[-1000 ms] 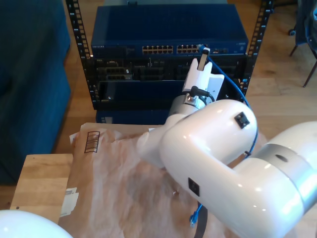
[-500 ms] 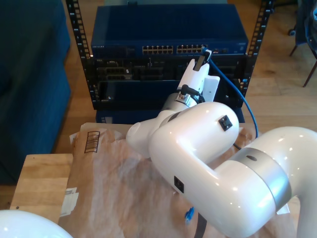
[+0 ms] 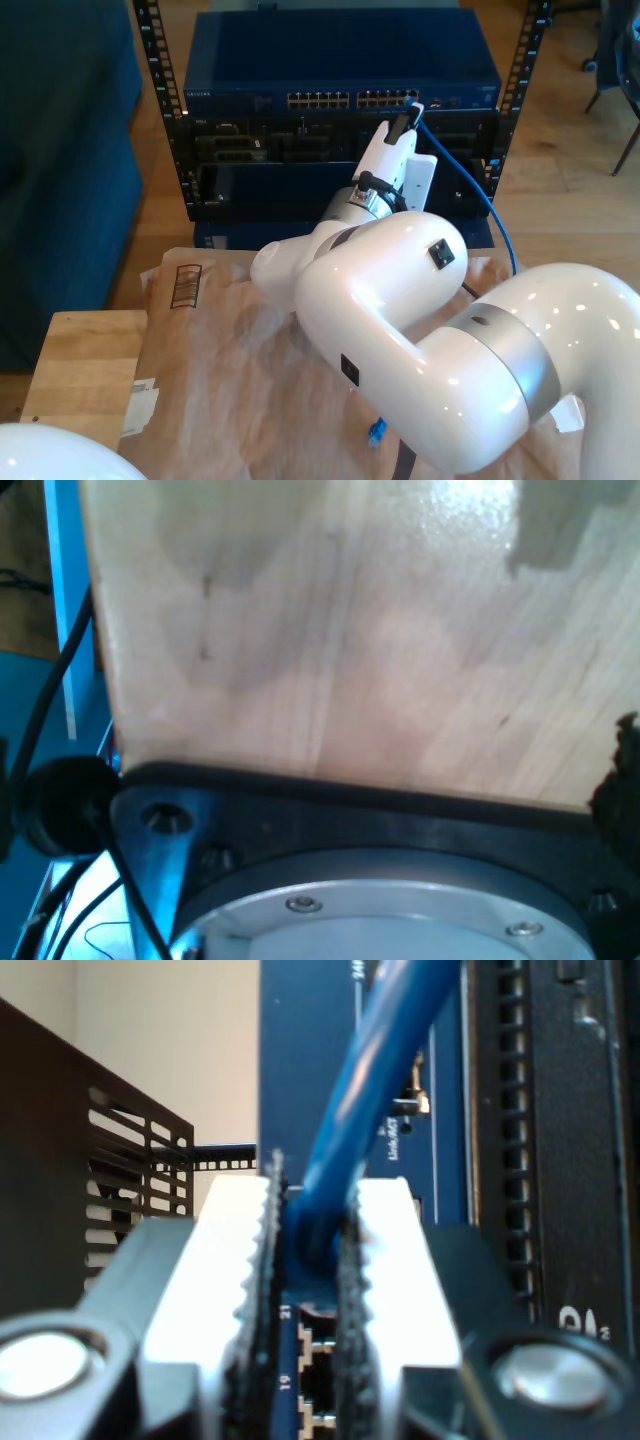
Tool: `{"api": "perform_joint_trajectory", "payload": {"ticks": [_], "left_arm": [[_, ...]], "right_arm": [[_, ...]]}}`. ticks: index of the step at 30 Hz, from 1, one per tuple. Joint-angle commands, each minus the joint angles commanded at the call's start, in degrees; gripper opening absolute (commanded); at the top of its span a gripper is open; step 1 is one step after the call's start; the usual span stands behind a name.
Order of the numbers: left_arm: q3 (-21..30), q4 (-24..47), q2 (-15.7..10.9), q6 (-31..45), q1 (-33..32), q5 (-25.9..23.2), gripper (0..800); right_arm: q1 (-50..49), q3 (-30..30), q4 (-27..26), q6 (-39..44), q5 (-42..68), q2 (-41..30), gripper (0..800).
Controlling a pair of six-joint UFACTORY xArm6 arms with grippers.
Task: Grab the cable and plug it in
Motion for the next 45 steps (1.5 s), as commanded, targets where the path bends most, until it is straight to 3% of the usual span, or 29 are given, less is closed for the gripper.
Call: {"api": "perform_joint_trajectory", "payload": {"ticks": [7, 13, 45], "left_arm": [[0.0, 0.0, 0.0, 0.0, 0.0, 0.0, 800], [0.0, 0.0, 0.0, 0.0, -0.09, 0.0, 800], [0.0, 0.0, 0.0, 0.0, 0.0, 0.0, 800]], "right_arm": [[-0.18, -0.35, 0.26, 0.0, -0.79, 0.09, 0], [-0.7, -4.04, -0.09, -0.18, -0.79, 2.29, 0], [-1.23, -3.96, 0.0, -1.05, -0.79, 3.08, 0]]}}
